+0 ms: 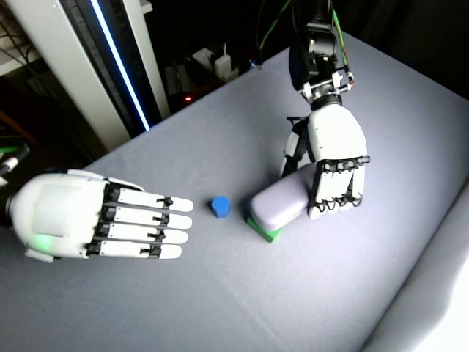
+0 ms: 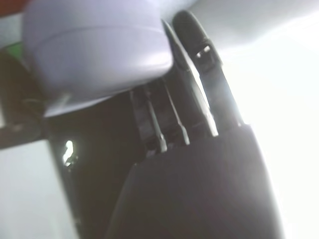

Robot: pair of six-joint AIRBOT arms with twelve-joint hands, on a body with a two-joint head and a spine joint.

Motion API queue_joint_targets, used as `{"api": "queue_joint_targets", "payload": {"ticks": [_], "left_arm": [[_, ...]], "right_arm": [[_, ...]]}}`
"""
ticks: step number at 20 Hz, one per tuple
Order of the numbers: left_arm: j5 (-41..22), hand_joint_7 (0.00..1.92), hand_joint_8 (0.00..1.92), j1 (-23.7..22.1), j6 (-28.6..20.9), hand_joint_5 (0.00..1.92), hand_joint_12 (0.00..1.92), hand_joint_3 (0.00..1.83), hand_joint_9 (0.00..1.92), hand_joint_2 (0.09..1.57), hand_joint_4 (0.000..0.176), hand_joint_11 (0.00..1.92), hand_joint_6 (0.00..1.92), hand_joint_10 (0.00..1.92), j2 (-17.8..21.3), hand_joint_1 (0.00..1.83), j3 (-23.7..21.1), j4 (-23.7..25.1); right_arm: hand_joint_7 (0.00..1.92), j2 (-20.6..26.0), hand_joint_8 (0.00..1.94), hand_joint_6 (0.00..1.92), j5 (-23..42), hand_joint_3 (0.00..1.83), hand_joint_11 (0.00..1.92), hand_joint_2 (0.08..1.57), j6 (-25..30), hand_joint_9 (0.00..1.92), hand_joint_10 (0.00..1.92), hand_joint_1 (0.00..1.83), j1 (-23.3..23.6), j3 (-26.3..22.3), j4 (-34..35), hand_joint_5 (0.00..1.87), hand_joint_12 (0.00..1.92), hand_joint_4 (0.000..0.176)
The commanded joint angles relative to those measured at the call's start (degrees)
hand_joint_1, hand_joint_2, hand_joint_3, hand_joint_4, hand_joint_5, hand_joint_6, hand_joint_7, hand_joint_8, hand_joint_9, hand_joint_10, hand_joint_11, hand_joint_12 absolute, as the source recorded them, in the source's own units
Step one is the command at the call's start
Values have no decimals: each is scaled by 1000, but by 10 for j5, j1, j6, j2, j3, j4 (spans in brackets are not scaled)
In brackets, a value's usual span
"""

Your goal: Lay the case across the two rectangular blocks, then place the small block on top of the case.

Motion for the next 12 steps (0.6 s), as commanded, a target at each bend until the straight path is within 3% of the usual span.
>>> {"api": "queue_joint_targets", "payload": {"ticks": [1, 3, 5, 8, 9, 10, 12], "left_arm": [[-69, 612, 0, -9, -2, 665, 900, 0, 601, 979, 0, 231, 2, 0, -3, 1137, 2, 2], [-69, 477, 0, -9, -2, 613, 727, 0, 482, 973, 0, 186, 0, 0, -3, 1135, 2, 2], [-71, 373, 0, -8, -2, 566, 693, 3, 368, 979, 0, 140, 0, 0, 0, 1111, -1, 2], [-90, 437, 6, -1, -2, 553, 744, 0, 427, 928, 0, 188, 0, 12, 14, 1055, -17, -4], [-103, 475, 0, 2, -2, 548, 901, 1, 484, 902, 0, 200, 0, 6, 21, 1087, -27, -6], [-126, 475, 0, 7, -3, 548, 901, 1, 484, 902, 0, 200, 0, 6, 35, 1087, -44, -6], [-178, 461, 1, 21, -20, 521, 1207, 0, 521, 887, 0, 158, 0, 8, 67, 1094, -80, 3]], "right_arm": [[248, 0, 0, 1, 66, 0, 84, 1322, 3, 236, 0, 821, 6, 2, 18, 294, 457, 0], [239, 0, 1, 1, 66, 0, 81, 1323, 3, 231, 0, 824, 6, 2, 18, 286, 459, 0], [239, 0, 1, 0, 66, 0, 86, 1319, 4, 235, 2, 810, 6, 2, 18, 281, 463, 0], [212, -1, 0, 0, 66, 0, 51, 1337, 4, 211, 0, 776, 6, 2, 18, 261, 495, 0], [219, -1, 3, 3, 66, 0, 49, 1326, 4, 208, 0, 763, 6, 2, 18, 274, 518, 0], [219, -2, 3, 3, 66, 0, 49, 1326, 4, 208, 0, 763, 7, 2, 18, 274, 518, 0], [240, -3, 9, 5, 66, 0, 40, 1323, 4, 208, 0, 751, 8, 2, 17, 282, 521, 0]]}}
